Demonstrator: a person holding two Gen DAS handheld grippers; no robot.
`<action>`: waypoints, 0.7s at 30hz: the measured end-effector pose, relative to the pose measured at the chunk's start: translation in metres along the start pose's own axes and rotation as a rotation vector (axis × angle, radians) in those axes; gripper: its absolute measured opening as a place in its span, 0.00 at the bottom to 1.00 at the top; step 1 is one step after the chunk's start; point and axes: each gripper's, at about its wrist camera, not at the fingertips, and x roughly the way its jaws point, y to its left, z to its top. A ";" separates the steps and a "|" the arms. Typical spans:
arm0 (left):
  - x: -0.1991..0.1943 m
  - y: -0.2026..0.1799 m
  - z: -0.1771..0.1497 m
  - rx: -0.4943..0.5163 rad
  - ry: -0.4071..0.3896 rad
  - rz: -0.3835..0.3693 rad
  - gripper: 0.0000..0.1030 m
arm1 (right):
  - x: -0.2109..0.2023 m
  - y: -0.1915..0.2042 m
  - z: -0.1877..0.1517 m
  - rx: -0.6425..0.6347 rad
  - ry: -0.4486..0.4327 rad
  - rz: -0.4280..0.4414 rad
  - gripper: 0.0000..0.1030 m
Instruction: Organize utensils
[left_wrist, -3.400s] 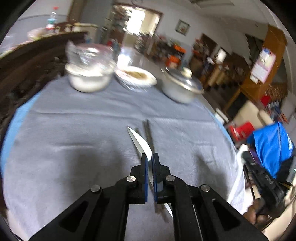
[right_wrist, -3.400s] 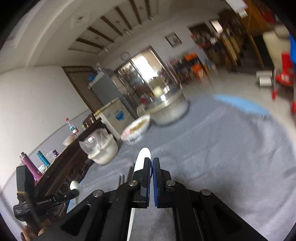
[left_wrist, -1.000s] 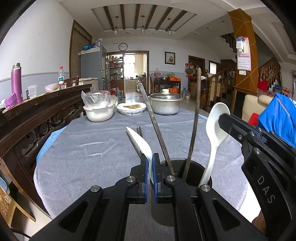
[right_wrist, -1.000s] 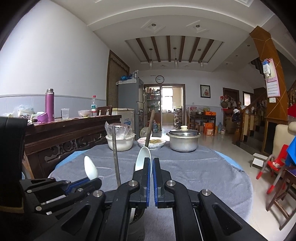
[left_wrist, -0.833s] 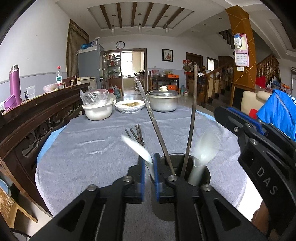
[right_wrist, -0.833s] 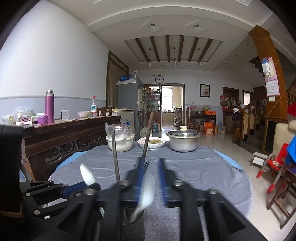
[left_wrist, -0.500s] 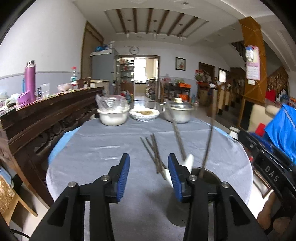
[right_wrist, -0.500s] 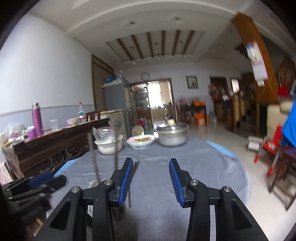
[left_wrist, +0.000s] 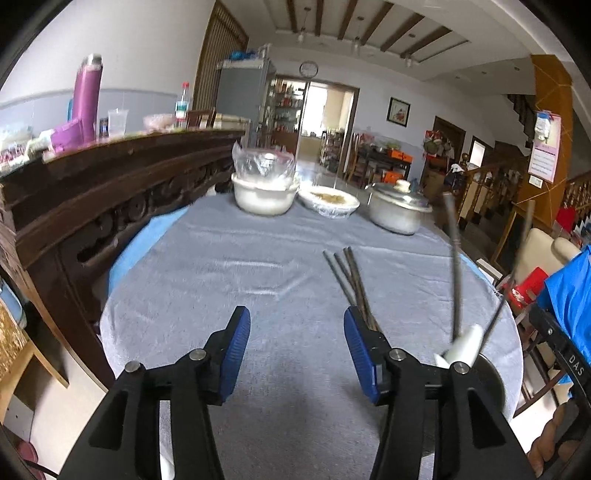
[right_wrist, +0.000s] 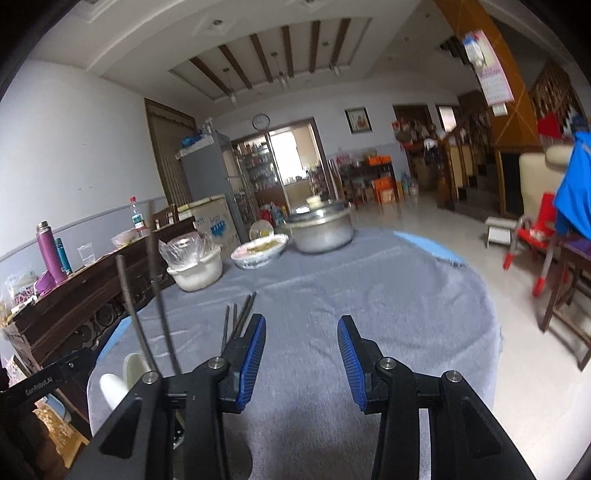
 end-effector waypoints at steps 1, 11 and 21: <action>0.006 0.003 0.001 -0.005 0.020 -0.008 0.52 | 0.004 -0.003 0.000 0.010 0.015 0.001 0.42; 0.090 0.015 0.016 -0.048 0.272 -0.158 0.52 | 0.097 -0.018 0.025 0.061 0.331 0.196 0.41; 0.170 0.009 0.054 -0.020 0.432 -0.224 0.52 | 0.255 0.017 0.044 0.154 0.616 0.357 0.34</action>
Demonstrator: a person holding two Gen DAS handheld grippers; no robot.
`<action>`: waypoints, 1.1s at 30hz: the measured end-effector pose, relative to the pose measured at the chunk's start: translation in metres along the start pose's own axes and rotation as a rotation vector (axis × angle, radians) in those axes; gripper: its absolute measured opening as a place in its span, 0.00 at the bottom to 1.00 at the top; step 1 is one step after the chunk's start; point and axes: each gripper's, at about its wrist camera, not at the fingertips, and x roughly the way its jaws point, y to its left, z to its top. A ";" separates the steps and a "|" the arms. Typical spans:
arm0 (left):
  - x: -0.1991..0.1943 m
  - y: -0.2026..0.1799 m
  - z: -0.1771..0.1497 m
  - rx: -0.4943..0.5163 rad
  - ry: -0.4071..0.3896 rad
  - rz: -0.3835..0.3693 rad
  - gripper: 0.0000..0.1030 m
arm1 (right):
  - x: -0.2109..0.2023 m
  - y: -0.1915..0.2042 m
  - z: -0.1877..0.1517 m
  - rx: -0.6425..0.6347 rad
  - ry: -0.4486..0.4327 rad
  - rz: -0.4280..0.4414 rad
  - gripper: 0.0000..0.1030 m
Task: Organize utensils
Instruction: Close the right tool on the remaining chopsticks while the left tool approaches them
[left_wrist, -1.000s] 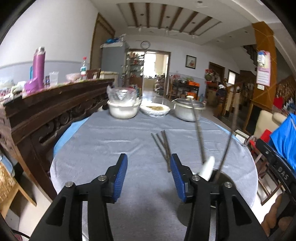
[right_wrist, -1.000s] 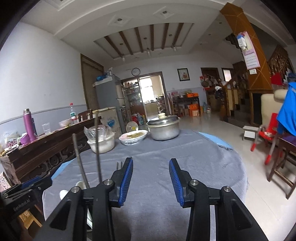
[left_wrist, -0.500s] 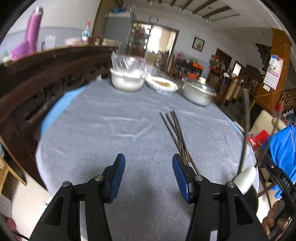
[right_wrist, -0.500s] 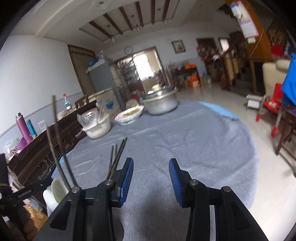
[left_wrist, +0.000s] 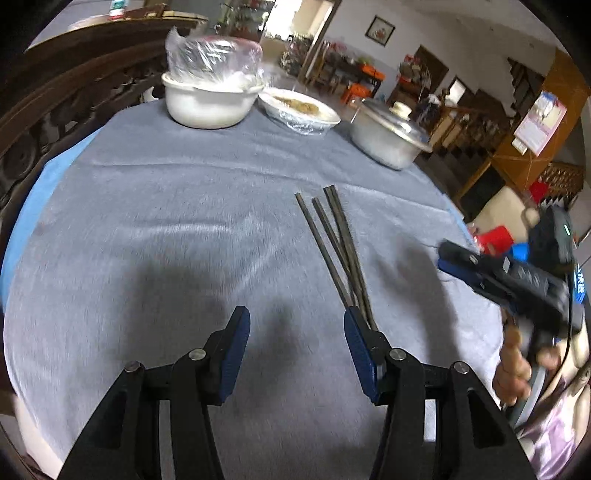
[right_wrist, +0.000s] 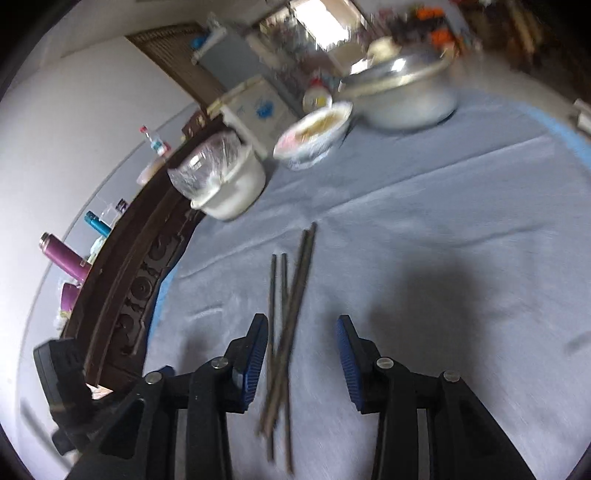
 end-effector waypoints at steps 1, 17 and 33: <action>0.007 0.002 0.008 0.005 0.014 0.008 0.52 | 0.016 -0.001 0.011 0.022 0.025 -0.001 0.33; 0.071 0.005 0.069 0.038 0.091 -0.012 0.52 | 0.130 0.001 0.077 0.067 0.160 -0.147 0.10; 0.127 -0.025 0.093 0.168 0.185 0.107 0.39 | 0.116 -0.003 0.088 -0.089 0.186 -0.234 0.03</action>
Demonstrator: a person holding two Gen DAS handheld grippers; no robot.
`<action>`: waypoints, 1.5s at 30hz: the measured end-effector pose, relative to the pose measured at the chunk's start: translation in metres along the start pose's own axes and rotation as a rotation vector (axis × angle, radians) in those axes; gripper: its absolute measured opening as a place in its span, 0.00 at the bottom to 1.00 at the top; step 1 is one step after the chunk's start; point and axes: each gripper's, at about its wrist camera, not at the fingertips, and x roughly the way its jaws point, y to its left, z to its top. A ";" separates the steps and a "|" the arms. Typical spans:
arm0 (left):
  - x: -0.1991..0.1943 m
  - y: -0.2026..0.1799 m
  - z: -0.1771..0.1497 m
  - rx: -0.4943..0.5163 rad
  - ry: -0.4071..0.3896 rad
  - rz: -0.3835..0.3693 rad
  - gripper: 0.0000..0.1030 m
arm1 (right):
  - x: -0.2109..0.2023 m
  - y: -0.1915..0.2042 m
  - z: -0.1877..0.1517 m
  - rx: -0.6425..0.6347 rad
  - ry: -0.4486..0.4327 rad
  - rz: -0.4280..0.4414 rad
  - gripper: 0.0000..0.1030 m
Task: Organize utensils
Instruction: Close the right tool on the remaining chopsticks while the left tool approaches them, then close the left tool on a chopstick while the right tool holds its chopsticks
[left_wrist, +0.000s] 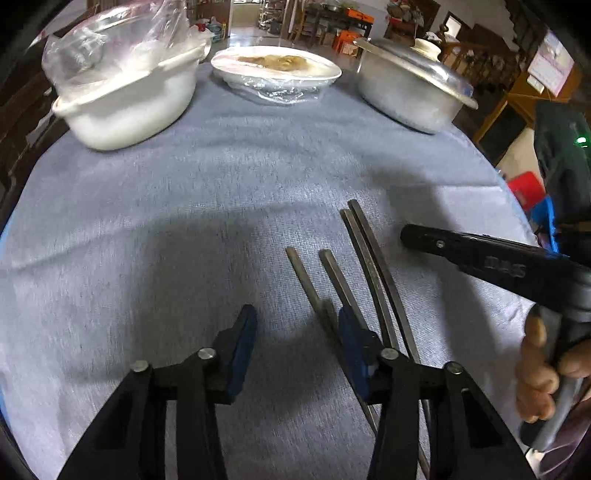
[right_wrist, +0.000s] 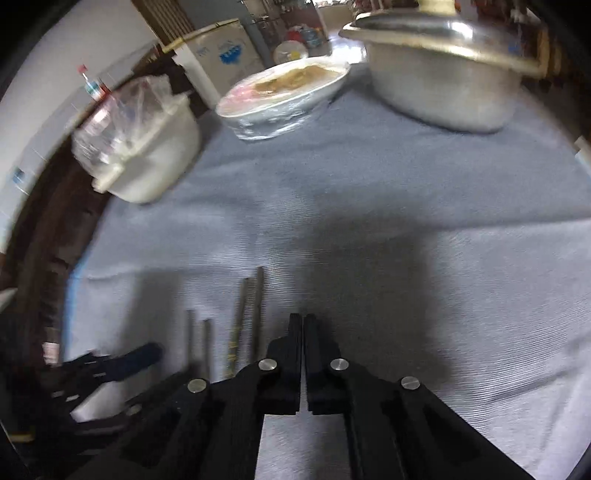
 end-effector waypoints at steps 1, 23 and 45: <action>0.001 -0.001 0.001 0.015 0.003 0.015 0.38 | -0.002 -0.001 0.000 0.010 -0.001 0.024 0.04; 0.004 -0.002 0.011 0.234 0.046 0.064 0.23 | 0.028 0.045 0.022 -0.136 0.073 -0.056 0.05; 0.008 0.003 0.020 0.225 0.048 0.072 0.30 | 0.031 0.061 0.018 -0.217 0.122 -0.124 0.23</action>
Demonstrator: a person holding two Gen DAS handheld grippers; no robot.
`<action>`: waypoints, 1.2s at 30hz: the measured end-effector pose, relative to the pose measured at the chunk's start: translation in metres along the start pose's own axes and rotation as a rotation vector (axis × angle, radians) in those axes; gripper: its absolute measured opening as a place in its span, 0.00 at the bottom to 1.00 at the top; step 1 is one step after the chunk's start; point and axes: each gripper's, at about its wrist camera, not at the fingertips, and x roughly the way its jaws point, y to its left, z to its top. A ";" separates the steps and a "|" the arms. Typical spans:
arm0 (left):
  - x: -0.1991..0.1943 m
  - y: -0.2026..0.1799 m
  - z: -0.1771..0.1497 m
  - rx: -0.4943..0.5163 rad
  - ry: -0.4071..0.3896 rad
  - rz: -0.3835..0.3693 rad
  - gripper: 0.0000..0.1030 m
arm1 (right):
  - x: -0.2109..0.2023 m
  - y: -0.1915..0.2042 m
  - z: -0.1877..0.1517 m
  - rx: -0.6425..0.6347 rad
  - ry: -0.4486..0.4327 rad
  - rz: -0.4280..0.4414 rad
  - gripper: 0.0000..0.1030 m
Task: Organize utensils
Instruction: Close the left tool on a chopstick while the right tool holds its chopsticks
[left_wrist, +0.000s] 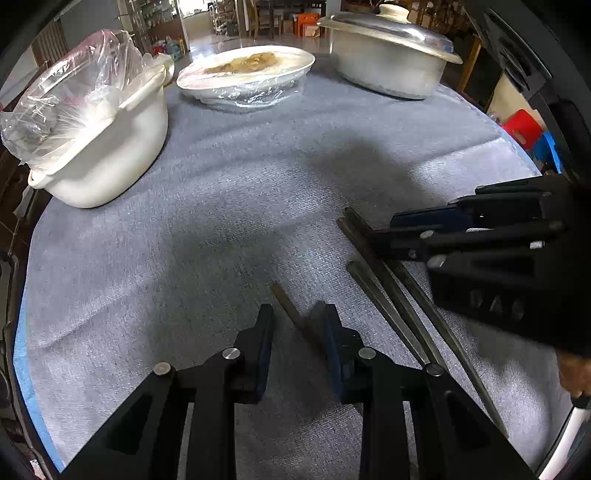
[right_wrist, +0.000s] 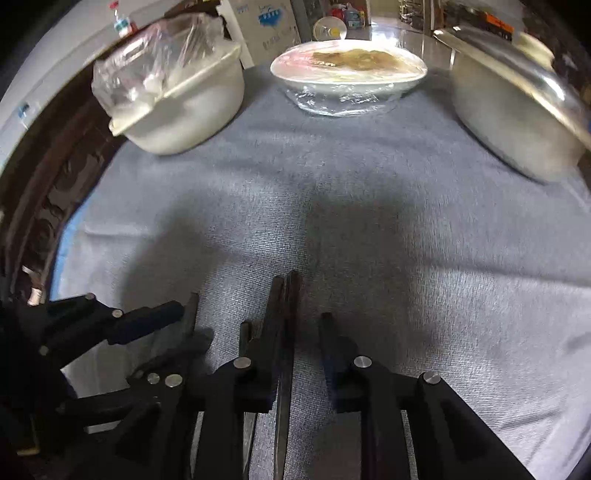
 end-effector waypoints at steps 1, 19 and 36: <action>0.000 0.001 0.001 -0.001 0.001 0.008 0.29 | 0.001 0.004 0.001 -0.022 -0.001 -0.024 0.23; 0.001 0.008 0.002 0.008 0.023 -0.065 0.27 | -0.003 -0.034 0.006 0.085 0.053 -0.031 0.19; -0.052 0.013 -0.035 -0.172 -0.112 0.003 0.05 | -0.092 -0.076 -0.055 0.188 -0.207 0.073 0.06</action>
